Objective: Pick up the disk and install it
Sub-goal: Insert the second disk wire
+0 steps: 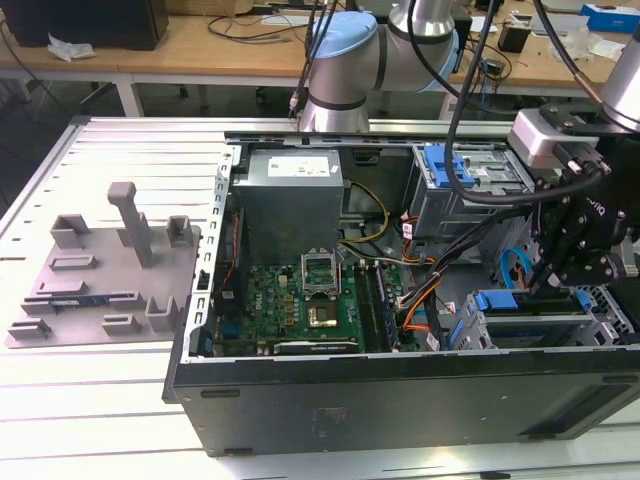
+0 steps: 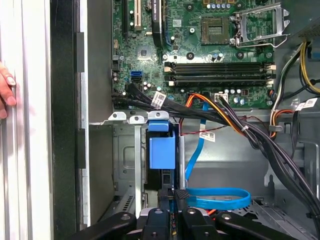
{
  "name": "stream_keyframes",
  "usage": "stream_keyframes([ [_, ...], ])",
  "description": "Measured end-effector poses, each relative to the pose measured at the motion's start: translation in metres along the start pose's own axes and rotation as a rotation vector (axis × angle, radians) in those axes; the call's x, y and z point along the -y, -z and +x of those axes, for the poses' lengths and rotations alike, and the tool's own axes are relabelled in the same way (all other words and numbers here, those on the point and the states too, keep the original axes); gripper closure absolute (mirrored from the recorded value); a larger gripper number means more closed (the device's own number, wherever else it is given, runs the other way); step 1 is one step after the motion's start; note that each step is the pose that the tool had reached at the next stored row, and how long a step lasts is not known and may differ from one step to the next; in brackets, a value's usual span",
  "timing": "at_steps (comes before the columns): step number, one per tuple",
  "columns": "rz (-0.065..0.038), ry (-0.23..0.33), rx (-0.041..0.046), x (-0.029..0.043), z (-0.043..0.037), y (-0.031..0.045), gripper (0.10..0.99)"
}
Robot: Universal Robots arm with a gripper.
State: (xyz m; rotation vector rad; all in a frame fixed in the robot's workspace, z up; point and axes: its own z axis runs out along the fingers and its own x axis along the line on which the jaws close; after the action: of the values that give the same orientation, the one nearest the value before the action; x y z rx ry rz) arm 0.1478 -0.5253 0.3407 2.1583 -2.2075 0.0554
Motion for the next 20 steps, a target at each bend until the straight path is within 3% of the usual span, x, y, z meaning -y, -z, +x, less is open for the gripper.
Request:
stream_keyframes([
  [7,0.000,0.000,0.0004,-0.0011,0.0003,-0.0003,0.925],
  [10,0.000,0.000,0.0002,-0.0012,0.0006,0.0043,0.914],
  [11,0.000,0.000,0.0001,-0.0012,0.0006,0.0052,0.851],
  [17,0.002,0.000,0.0002,-0.0022,-0.0004,0.0118,0.851],
  [20,0.008,-0.001,0.0003,-0.0042,-0.0023,0.0137,0.863],
])
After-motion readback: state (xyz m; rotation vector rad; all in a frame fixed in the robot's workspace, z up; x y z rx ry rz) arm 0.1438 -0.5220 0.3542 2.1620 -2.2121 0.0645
